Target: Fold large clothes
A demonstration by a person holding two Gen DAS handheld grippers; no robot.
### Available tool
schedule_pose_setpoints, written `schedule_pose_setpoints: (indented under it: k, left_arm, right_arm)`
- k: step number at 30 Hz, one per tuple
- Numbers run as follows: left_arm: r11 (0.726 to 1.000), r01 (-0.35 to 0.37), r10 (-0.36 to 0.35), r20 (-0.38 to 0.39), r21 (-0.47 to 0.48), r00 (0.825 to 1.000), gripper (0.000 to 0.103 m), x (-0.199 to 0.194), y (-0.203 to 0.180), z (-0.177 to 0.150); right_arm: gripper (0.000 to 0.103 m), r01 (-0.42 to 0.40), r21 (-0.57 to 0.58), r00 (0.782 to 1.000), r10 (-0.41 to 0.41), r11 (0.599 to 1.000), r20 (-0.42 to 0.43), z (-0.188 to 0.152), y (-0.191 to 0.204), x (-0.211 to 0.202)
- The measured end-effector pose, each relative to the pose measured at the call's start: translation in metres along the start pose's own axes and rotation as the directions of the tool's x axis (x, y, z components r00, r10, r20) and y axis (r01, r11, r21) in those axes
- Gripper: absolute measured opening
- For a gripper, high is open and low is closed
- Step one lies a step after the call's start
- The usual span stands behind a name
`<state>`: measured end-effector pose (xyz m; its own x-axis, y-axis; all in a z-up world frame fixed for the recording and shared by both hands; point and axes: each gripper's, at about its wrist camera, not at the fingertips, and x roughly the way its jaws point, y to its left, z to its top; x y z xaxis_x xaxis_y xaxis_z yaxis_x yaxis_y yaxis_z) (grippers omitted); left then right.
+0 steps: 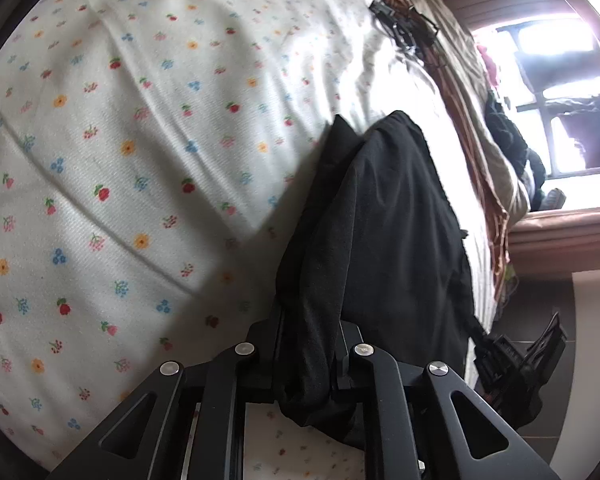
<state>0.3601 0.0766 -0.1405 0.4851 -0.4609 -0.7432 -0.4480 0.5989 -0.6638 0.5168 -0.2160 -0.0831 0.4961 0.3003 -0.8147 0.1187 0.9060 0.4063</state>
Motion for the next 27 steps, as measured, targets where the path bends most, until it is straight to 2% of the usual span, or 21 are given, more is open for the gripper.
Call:
schedule_pose_setpoints:
  k: [2, 3, 4, 5, 8, 11, 13, 16, 20, 22, 25, 27]
  left_arm:
    - [1.000, 0.030, -0.030, 0.007, 0.006, 1.000, 0.015, -0.005, -0.003, -0.001]
    - [0.999, 0.043, -0.043, 0.012, 0.013, 0.999, 0.015, -0.008, -0.005, -0.001]
    - [0.998, 0.057, -0.057, 0.017, 0.024, 0.998, 0.014, -0.012, -0.009, -0.002]
    - [0.997, 0.068, -0.069, 0.021, 0.037, 0.997, 0.014, -0.014, -0.012, -0.002]
    - [0.991, 0.110, -0.112, 0.031, 0.074, 0.993, 0.014, -0.022, -0.023, -0.003]
    - [0.981, 0.162, -0.165, 0.022, 0.109, 0.986, 0.013, -0.029, -0.034, -0.002]
    - [0.972, 0.190, -0.194, 0.019, 0.136, 0.981, 0.013, -0.034, -0.041, -0.002]
    - [0.956, 0.237, -0.241, 0.003, 0.174, 0.971, 0.013, -0.041, -0.057, -0.005]
    - [0.933, 0.263, -0.270, -0.004, 0.244, 0.963, 0.012, -0.052, -0.090, -0.007]
    - [0.918, 0.272, -0.281, -0.010, 0.287, 0.960, 0.012, -0.057, -0.108, -0.013]
    - [0.896, 0.290, -0.296, -0.034, 0.336, 0.955, 0.012, -0.062, -0.135, -0.026]
    - [0.879, 0.289, -0.295, -0.044, 0.379, 0.954, 0.012, -0.065, -0.154, -0.037]
  right_arm:
    - [0.011, -0.009, 0.007, 1.000, 0.009, 1.000, 0.000, -0.007, -0.003, -0.011]
    - [0.021, -0.017, 0.009, 1.000, 0.017, 1.000, -0.002, -0.011, -0.004, -0.016]
    - [0.038, -0.027, 0.012, 1.000, 0.027, 1.000, -0.003, -0.017, -0.005, -0.021]
    - [0.042, -0.034, 0.010, 0.999, 0.034, 0.999, 0.001, -0.024, -0.005, -0.023]
    - [0.042, -0.005, -0.003, 1.000, 0.005, 1.000, 0.025, -0.042, -0.006, -0.034]
    - [0.037, -0.042, -0.008, 0.999, 0.042, 0.999, 0.021, -0.064, -0.006, -0.044]
    - [0.030, -0.062, -0.017, 0.998, 0.062, 0.998, 0.020, -0.081, -0.003, -0.051]
    - [0.028, -0.092, -0.012, 0.996, 0.092, 0.996, 0.019, -0.100, 0.001, -0.055]
    - [0.026, -0.093, 0.011, 0.996, 0.093, 0.996, 0.010, -0.129, 0.002, -0.054]
    - [0.021, -0.103, 0.024, 0.995, 0.103, 0.994, 0.002, -0.139, 0.001, -0.050]
    - [0.021, -0.110, 0.040, 0.994, 0.110, 0.993, -0.008, -0.149, 0.002, -0.043]
    - [0.020, -0.152, 0.070, 0.987, 0.155, 0.986, -0.032, -0.152, 0.000, -0.033]
